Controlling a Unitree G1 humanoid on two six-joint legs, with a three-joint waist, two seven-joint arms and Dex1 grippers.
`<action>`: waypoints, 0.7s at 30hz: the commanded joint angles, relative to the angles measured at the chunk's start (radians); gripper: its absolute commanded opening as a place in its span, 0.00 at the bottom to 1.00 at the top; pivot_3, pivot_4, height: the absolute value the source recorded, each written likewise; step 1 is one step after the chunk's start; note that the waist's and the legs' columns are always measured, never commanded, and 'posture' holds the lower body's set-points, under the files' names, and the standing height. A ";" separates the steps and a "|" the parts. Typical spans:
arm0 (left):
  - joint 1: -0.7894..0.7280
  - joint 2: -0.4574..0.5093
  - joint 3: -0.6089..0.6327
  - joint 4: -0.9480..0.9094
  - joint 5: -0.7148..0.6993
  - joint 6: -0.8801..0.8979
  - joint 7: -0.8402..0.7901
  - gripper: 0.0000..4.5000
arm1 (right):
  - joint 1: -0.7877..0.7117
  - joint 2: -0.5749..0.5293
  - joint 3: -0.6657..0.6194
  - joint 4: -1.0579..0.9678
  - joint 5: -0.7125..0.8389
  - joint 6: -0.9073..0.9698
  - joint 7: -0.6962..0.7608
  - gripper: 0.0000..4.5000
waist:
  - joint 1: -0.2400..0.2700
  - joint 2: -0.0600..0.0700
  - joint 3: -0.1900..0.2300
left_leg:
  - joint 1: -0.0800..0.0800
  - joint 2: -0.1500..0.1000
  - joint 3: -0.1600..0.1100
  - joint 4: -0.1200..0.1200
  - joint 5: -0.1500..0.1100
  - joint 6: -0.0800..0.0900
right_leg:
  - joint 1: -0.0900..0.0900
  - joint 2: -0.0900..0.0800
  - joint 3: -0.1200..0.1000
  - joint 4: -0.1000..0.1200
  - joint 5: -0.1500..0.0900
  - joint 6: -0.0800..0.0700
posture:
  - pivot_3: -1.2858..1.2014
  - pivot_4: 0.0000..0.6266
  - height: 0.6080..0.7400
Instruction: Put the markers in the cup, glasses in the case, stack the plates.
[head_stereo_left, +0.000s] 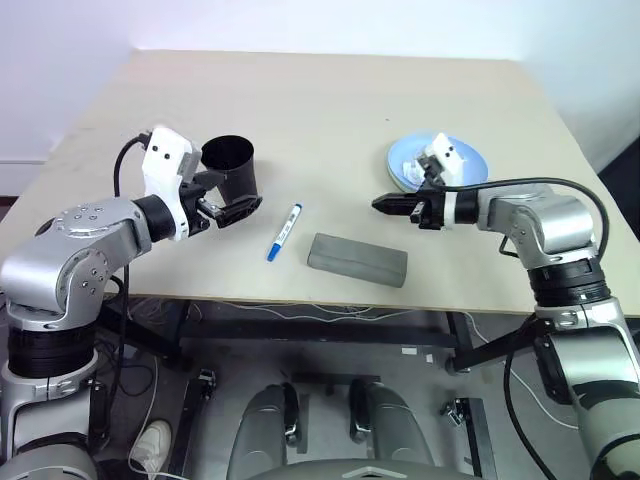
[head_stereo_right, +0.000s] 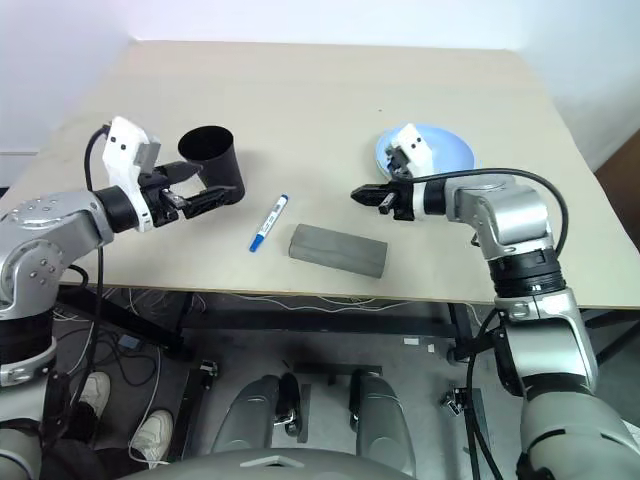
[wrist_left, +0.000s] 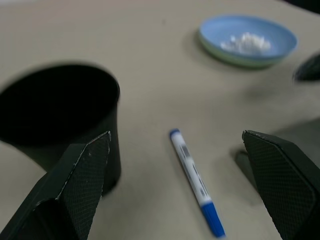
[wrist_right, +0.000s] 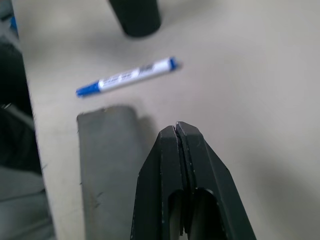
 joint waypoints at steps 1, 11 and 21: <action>-0.040 -0.009 0.003 -0.052 -0.033 0.111 0.051 0.98 | 0.005 -0.024 -0.077 -0.076 0.060 -0.041 0.043 0.00 | 0.000 0.000 0.000 | 0.000 0.000 0.000 0.000 0.000 0.000 | 0.000 0.000 0.000 0.000 0.000 0.000 | 0.52 0.24 0.77; -0.129 -0.135 -0.127 0.079 0.089 0.165 0.197 1.00 | 0.023 -0.066 -0.152 -0.149 0.142 -0.003 0.054 0.41 | 0.001 0.000 0.000 | 0.002 0.000 0.000 0.000 0.000 0.000 | 0.002 -0.001 0.000 0.000 0.001 -0.001 | 0.52 0.24 0.77; -0.227 -0.216 -0.229 0.241 0.192 0.119 0.190 1.00 | 0.039 -0.064 -0.139 -0.162 0.120 0.011 -0.033 0.77 | 0.001 0.000 0.000 | 0.001 0.000 0.000 0.000 0.000 0.000 | 0.001 -0.001 0.000 0.000 0.002 -0.003 | 0.52 0.24 0.77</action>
